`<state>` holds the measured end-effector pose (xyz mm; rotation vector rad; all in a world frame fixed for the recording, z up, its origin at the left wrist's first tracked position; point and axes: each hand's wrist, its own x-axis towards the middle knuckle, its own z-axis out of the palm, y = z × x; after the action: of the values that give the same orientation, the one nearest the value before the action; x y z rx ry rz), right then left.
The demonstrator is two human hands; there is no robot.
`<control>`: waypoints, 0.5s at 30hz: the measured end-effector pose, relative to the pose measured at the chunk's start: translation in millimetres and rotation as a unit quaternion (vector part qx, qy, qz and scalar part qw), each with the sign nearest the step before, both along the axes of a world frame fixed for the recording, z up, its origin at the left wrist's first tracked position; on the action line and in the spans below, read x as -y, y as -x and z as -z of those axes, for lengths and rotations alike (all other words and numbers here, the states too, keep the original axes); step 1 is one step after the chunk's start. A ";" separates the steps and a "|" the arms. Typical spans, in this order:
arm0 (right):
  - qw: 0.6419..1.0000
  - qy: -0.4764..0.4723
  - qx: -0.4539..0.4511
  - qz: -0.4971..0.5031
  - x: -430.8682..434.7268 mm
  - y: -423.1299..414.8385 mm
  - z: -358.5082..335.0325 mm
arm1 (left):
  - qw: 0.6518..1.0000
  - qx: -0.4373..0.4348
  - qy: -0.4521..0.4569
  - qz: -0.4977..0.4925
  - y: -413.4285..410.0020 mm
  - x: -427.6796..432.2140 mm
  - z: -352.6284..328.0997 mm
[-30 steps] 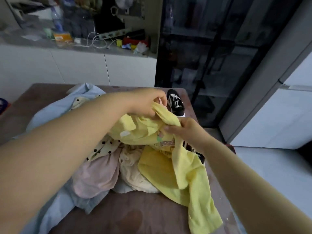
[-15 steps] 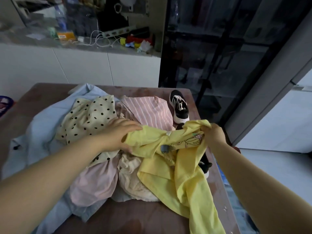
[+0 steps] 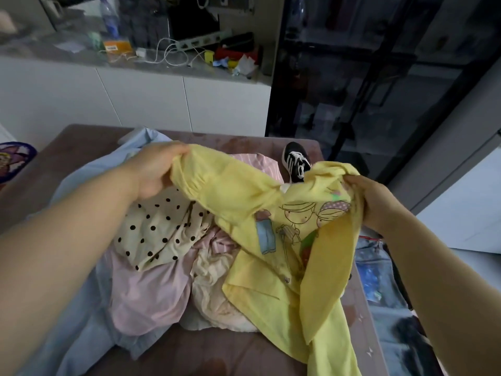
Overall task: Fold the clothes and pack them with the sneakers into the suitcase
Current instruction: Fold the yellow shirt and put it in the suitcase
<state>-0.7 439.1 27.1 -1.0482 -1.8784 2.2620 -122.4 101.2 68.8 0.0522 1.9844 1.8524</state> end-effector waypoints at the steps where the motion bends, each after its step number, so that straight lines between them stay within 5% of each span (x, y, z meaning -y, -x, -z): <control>1: 1.000 0.014 -0.003 -0.012 -2.2 1.8 -4.2 | 0.999 0.016 -0.007 -0.031 9.1 5.5 -5.4; 4: 0.998 0.041 -0.030 0.039 -4.5 24.0 -8.8 | 0.986 0.088 -0.080 -0.121 34.5 10.8 -11.3; 6: 0.992 -0.015 0.005 0.122 -4.5 45.8 -1.9 | 0.971 0.110 -0.133 -0.166 43.1 3.2 -8.2; 8: 0.985 -0.118 0.049 0.116 -0.2 62.6 10.2 | 0.977 0.100 -0.085 -0.169 40.7 -9.8 1.9; 10: 0.950 -0.299 0.083 0.027 10.1 64.0 21.2 | 0.992 0.041 0.032 -0.117 30.5 -19.3 13.6; 12: 0.875 -0.470 0.049 -0.106 29.3 43.5 29.2 | 0.985 -0.081 0.151 -0.012 14.7 -22.4 27.2; 15: 0.801 -0.505 -0.014 -0.320 72.3 -17.8 45.2 | 0.937 -0.186 0.265 0.131 -19.3 -21.3 55.4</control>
<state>17.1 366.8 -18.1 -0.1987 -3.0921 0.9205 -103.1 122.5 13.5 0.5132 2.5246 1.1570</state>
